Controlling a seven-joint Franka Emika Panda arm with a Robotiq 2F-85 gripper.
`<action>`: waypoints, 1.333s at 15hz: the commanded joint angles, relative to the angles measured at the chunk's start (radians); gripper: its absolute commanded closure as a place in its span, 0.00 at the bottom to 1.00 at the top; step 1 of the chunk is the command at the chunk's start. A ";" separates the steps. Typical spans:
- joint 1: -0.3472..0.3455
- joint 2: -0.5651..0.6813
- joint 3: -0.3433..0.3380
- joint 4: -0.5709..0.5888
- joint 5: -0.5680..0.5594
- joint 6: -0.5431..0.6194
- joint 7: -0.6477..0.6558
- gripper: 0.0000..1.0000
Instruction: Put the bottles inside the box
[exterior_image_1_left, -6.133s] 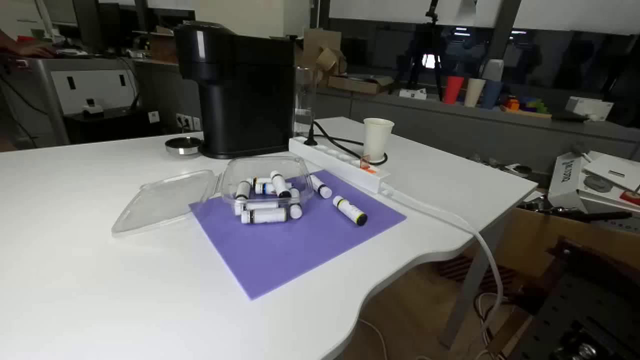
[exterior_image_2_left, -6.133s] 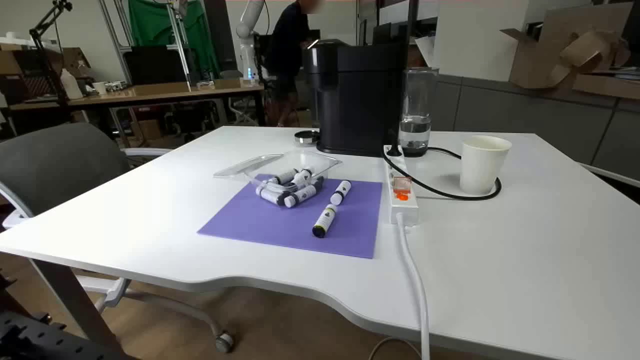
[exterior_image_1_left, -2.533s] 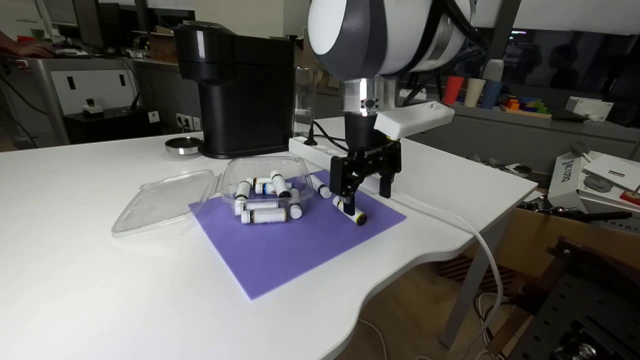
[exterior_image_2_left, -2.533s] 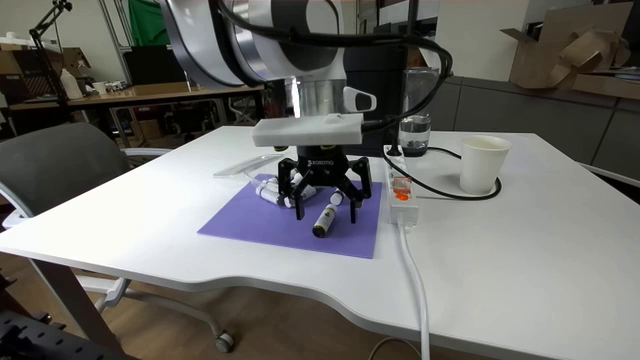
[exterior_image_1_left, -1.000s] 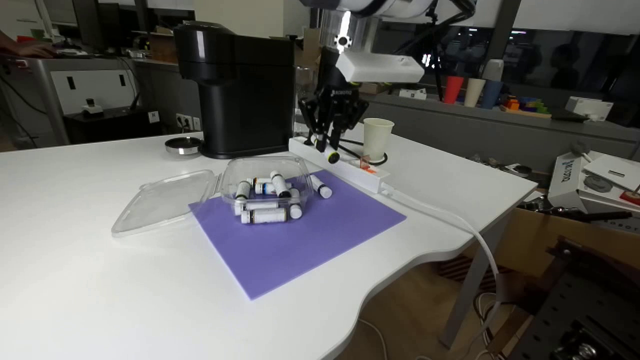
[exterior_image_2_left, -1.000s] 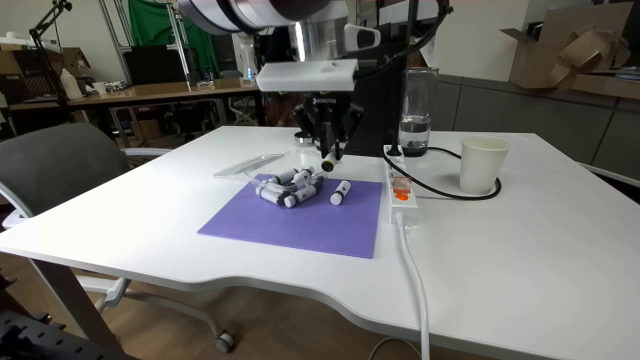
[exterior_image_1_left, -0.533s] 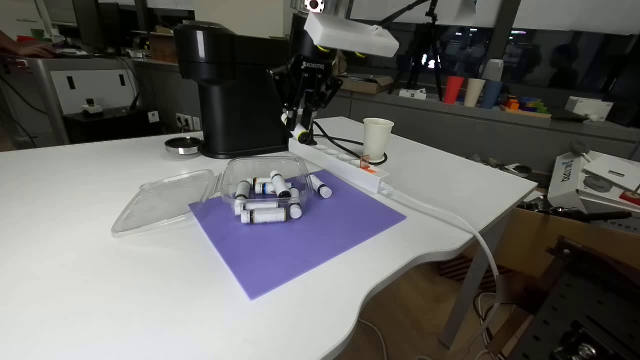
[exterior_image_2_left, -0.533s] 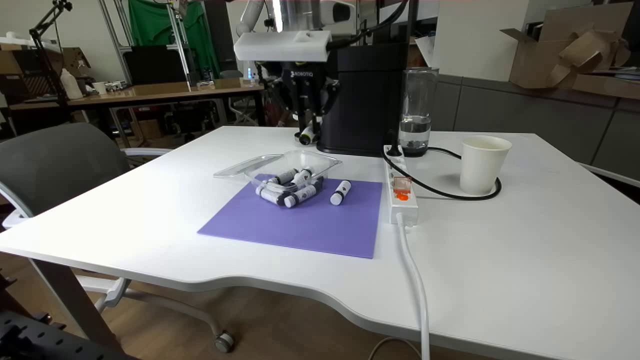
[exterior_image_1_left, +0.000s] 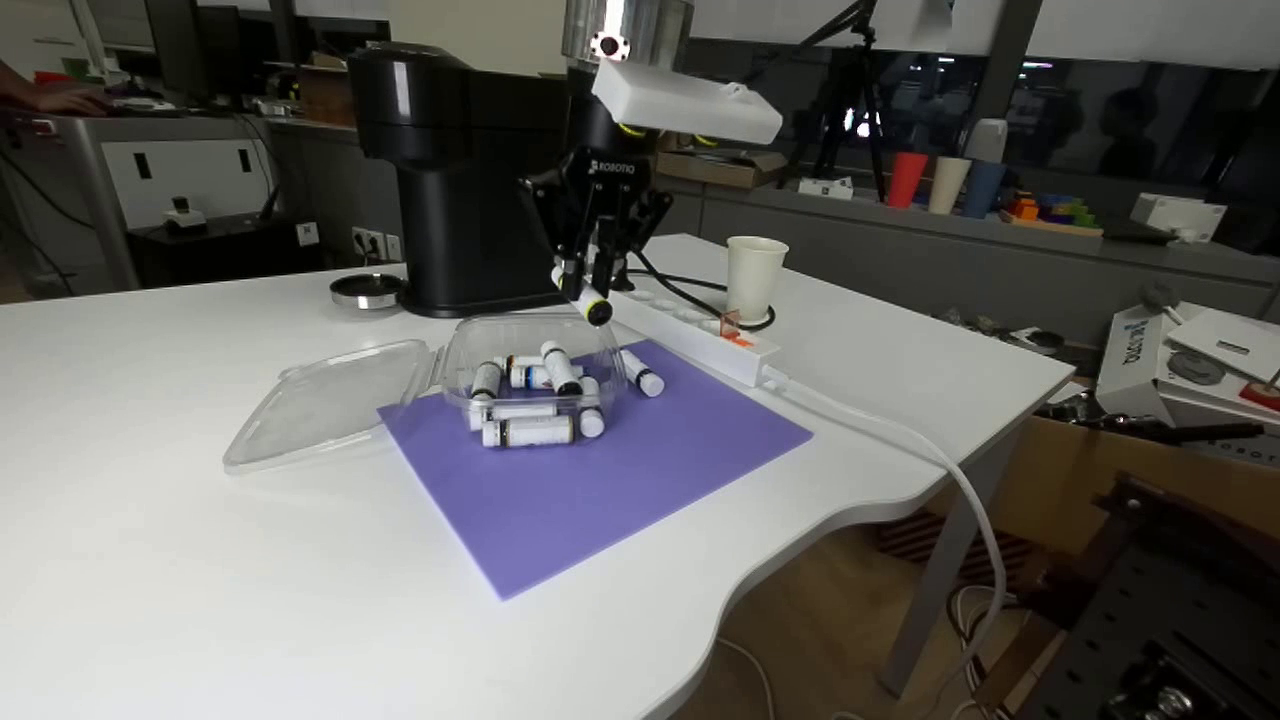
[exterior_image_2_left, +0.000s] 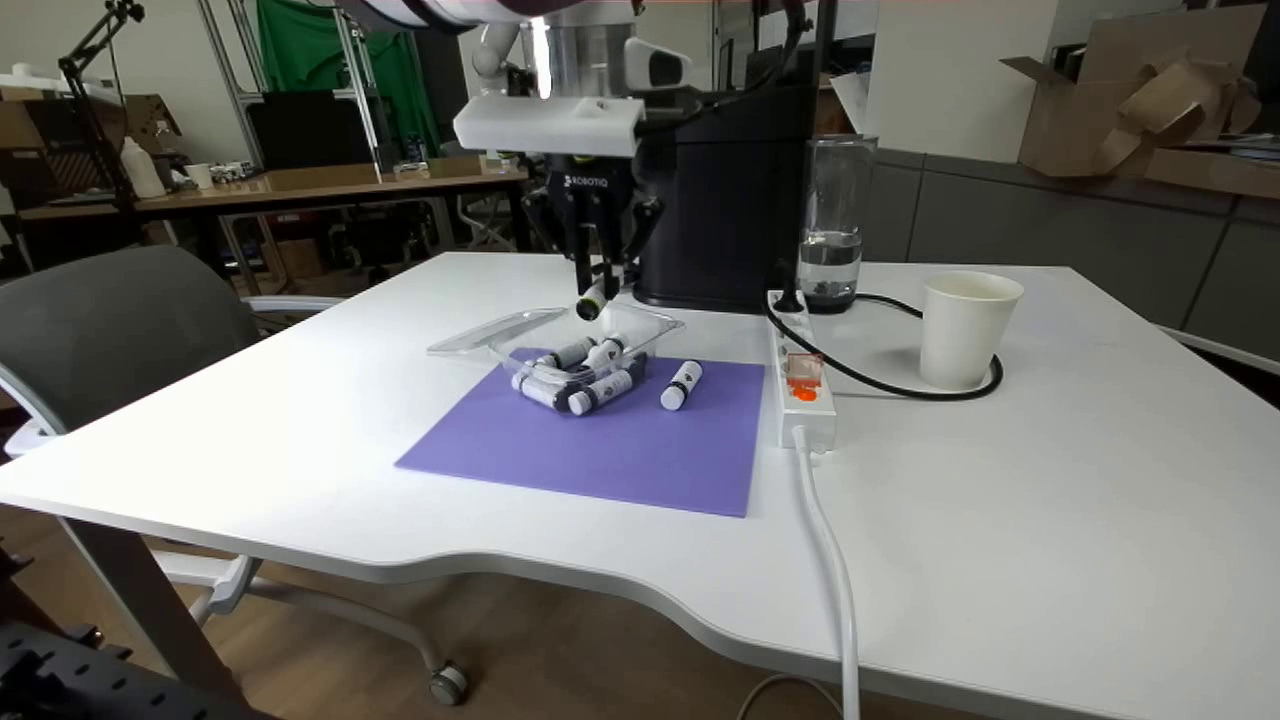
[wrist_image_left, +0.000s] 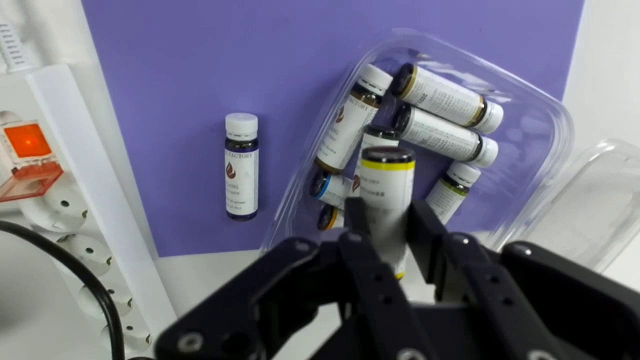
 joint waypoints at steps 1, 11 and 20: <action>-0.002 0.040 -0.004 0.023 0.003 -0.016 -0.026 0.93; -0.003 0.111 0.001 0.036 -0.010 -0.004 -0.031 0.93; -0.001 0.085 0.009 0.046 -0.003 -0.013 -0.020 0.15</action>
